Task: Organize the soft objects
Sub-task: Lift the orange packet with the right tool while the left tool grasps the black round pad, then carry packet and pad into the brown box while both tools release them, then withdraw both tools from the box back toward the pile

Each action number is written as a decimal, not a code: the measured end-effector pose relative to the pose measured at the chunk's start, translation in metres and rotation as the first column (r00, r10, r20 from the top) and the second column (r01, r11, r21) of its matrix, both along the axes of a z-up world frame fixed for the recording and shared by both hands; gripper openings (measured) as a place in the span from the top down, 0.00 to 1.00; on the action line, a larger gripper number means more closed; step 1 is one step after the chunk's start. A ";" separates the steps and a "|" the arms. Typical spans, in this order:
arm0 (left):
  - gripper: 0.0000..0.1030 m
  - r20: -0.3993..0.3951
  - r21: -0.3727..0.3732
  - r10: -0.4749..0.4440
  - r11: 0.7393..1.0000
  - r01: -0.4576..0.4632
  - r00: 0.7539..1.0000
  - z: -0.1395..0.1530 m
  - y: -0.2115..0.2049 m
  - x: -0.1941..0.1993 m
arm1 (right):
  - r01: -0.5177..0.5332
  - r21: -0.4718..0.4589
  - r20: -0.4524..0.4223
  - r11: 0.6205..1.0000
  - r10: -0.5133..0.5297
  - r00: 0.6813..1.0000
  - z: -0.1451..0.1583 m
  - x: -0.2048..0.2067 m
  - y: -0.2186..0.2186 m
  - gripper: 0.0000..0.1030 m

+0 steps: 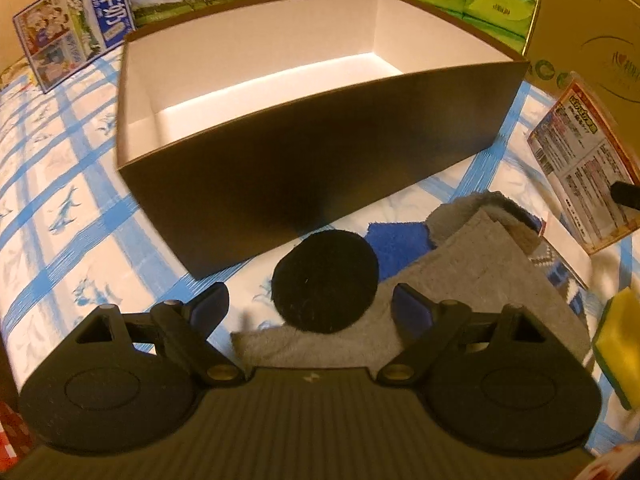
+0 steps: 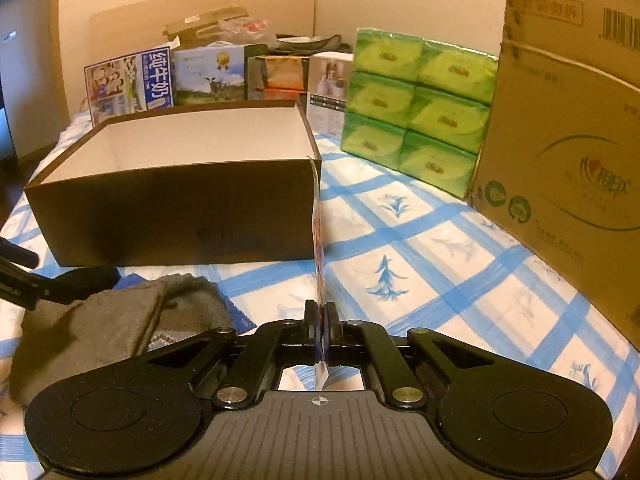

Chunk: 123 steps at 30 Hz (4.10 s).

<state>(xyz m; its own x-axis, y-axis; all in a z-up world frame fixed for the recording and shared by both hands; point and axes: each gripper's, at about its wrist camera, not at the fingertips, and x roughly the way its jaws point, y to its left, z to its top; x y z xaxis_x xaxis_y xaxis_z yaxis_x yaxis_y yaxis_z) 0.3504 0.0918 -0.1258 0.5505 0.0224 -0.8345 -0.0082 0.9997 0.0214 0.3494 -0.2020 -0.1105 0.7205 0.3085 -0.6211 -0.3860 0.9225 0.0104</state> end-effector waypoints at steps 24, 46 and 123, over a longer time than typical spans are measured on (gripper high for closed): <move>0.42 0.091 -0.060 -0.070 0.995 0.076 0.993 0.034 -0.003 -0.015 | 0.012 0.028 0.061 1.000 -0.014 0.998 0.035 -0.007 -0.017 0.98; 0.41 0.214 0.004 -0.002 1.000 0.001 0.977 0.120 0.011 0.070 | -0.211 0.190 0.177 0.959 0.178 0.968 0.124 0.074 0.065 0.98; 0.29 0.238 -0.137 0.028 0.991 0.005 0.971 0.168 -0.023 -0.131 | -0.053 0.317 0.032 0.947 0.045 0.998 0.135 -0.095 0.003 0.23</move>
<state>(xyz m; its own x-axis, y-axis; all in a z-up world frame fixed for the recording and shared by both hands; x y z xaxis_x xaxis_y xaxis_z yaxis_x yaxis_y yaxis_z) 0.2192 0.0687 0.0426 0.7348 -0.0739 -0.6742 -0.0086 0.9930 -0.1182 0.2545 -0.1989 0.0242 0.7129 0.5224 -0.4679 -0.4347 0.8527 0.2897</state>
